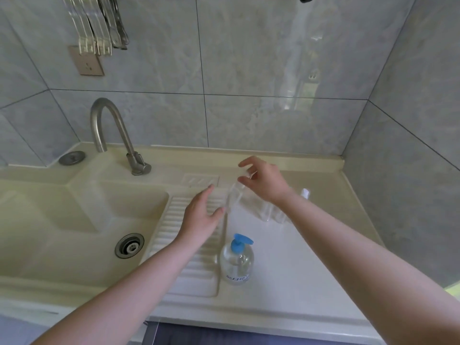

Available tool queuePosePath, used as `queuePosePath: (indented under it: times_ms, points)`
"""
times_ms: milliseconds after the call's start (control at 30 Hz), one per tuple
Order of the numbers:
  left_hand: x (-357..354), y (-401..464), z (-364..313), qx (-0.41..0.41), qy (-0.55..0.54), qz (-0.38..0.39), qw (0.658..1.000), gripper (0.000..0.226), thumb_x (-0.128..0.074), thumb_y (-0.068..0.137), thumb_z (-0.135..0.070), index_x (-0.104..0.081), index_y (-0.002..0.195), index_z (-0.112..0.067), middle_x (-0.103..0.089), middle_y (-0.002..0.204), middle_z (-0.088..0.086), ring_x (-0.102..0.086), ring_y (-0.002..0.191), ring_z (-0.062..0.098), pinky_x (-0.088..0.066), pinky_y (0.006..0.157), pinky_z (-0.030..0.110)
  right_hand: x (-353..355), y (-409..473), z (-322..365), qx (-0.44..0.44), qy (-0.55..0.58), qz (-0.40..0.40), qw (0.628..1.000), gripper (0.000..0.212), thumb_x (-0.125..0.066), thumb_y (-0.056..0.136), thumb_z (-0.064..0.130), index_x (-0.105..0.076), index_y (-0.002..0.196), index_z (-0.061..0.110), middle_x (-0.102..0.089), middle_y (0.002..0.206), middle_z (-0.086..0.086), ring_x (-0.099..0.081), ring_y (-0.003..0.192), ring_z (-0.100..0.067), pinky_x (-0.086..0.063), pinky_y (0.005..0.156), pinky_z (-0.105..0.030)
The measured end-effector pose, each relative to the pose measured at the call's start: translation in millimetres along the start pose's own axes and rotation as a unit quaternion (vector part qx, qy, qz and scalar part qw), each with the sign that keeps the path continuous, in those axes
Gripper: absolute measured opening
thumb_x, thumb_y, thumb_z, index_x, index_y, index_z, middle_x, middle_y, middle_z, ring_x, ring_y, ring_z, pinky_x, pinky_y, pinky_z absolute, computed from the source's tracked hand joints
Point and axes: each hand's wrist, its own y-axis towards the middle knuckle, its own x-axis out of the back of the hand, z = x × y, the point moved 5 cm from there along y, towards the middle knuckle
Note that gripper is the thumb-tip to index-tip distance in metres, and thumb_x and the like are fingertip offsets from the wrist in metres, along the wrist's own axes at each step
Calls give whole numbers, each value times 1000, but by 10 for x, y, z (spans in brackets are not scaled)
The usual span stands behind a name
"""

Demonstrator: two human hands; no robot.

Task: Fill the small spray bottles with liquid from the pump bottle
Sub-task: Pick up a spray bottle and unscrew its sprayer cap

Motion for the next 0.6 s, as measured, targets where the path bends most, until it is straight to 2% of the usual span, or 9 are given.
queuePosePath:
  times_ms: [67,133,200,267,333,400,433,500,600]
  points:
    - [16,-56,-202,-42,-6,-10,999,74,-69,91,-29,-30,154,-23,-35,155,-8,-28,145,10,-19,112,19,247,-204,254,19,57,0,998,30,-73,89,24,-65,117,22,-65,89,6,-61,78,-10,-42,73,-17]
    - [28,-160,-398,-81,-18,-22,996,69,-70,89,-35,-38,150,-25,-46,145,-12,-37,138,5,-24,107,17,436,-438,453,32,126,2,992,27,-74,89,26,-67,114,27,-68,89,9,-63,81,-5,-48,79,-18]
    - [45,-318,-561,-116,-22,-34,992,48,-69,89,-37,-54,134,-27,-61,121,-15,-53,117,1,-34,94,16,556,-677,580,34,190,1,981,24,-73,89,25,-68,113,28,-71,95,4,-65,84,-6,-52,83,-22]
    - [42,-517,-674,-128,-39,-29,991,26,-70,89,-35,-61,111,-28,-64,95,-15,-59,92,-2,-39,79,13,634,-908,637,13,248,-22,968,24,-72,90,26,-68,114,27,-73,102,1,-68,90,-11,-56,84,-31]
    - [5,-749,-750,-121,-67,-13,990,16,-71,88,-33,-60,98,-29,-64,85,-12,-60,80,1,-41,70,12,652,-1128,640,-26,280,-57,958,33,-72,87,42,-66,117,31,-70,111,5,-69,95,-13,-58,83,-37]
    - [-56,-977,-779,-110,-93,-2,990,17,-71,87,-35,-59,97,-29,-66,85,-8,-64,79,5,-47,70,17,615,-1309,603,-74,292,-90,949,52,-74,70,62,-64,115,38,-67,112,8,-69,92,-10,-57,82,-34]
    - [-103,-1120,-779,-104,-95,5,990,19,-72,86,-36,-59,98,-28,-67,86,-7,-64,79,6,-48,70,18,586,-1424,569,-96,296,-105,945,57,-77,62,65,-64,111,38,-67,108,7,-68,87,-9,-56,79,-31]
    - [-180,-1362,-765,-94,-100,18,990,22,-73,85,-35,-60,99,-25,-67,86,-7,-62,78,5,-45,67,14,536,-1599,507,-119,305,-134,935,55,-86,56,57,-66,103,36,-65,93,6,-63,75,-8,-51,71,-25]
    - [-291,-1653,-710,-76,-132,48,987,20,-74,84,-35,-61,98,-28,-67,87,-11,-63,78,5,-45,68,14,493,-1834,428,-135,331,-171,918,37,-94,62,31,-72,92,27,-57,76,2,-55,68,-10,-48,68,-26]
